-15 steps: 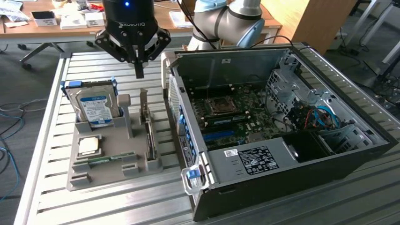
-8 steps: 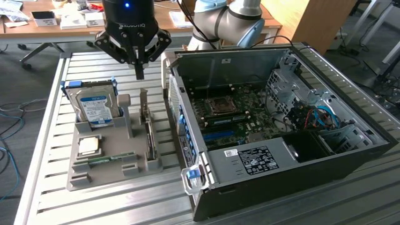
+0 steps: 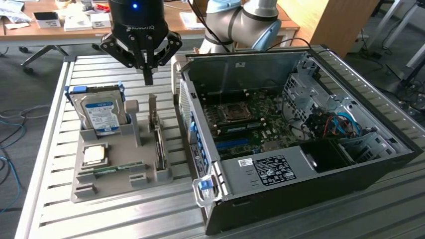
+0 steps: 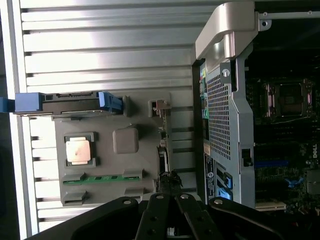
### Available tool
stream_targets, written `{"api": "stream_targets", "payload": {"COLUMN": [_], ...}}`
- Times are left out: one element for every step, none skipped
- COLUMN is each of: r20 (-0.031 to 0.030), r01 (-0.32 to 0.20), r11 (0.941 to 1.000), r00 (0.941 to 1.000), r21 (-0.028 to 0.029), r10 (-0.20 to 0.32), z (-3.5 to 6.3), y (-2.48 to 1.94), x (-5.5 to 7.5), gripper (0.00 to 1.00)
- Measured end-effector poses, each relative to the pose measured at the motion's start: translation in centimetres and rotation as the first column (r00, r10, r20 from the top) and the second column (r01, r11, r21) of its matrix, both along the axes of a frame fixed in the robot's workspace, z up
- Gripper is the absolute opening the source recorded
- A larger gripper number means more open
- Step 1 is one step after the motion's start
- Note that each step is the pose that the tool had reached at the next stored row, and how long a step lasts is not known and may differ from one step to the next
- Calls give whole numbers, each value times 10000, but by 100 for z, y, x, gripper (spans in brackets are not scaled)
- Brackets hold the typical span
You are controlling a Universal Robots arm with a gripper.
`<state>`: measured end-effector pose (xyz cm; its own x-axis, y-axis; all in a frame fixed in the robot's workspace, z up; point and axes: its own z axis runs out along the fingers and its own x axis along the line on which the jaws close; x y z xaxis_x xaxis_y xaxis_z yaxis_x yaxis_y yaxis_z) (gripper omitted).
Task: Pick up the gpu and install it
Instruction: 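Reach for the gpu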
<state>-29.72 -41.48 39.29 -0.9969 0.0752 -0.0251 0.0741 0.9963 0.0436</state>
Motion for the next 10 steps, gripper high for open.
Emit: {"api": "stream_targets", "payload": {"r20": [0, 0, 0, 1, 1, 0, -1, 0, 0, -1], "r01": [0, 0, 0, 0, 1, 0, -1, -1, 0, 0], "r11": [10000, 10000, 10000, 10000, 10000, 10000, 10000, 10000, 10000, 10000], "r00": [10000, 10000, 10000, 10000, 10000, 10000, 10000, 10000, 10000, 10000], "r21": [0, 0, 0, 1, 1, 1, 0, 0, 0, 0], "r10": [0, 0, 0, 0, -1, 0, 1, 1, 0, 0], "z": [0, 0, 0, 0, -1, -1, -1, -1, -2, -2], "y": [0, 0, 0, -1, -2, -8, -15, -23, -35, -49], "x": [0, 0, 0, 0, -1, -2, -4, -8, -12, -15], "gripper": [11, 11, 11, 11, 11, 11, 11, 11, 11, 11]}}
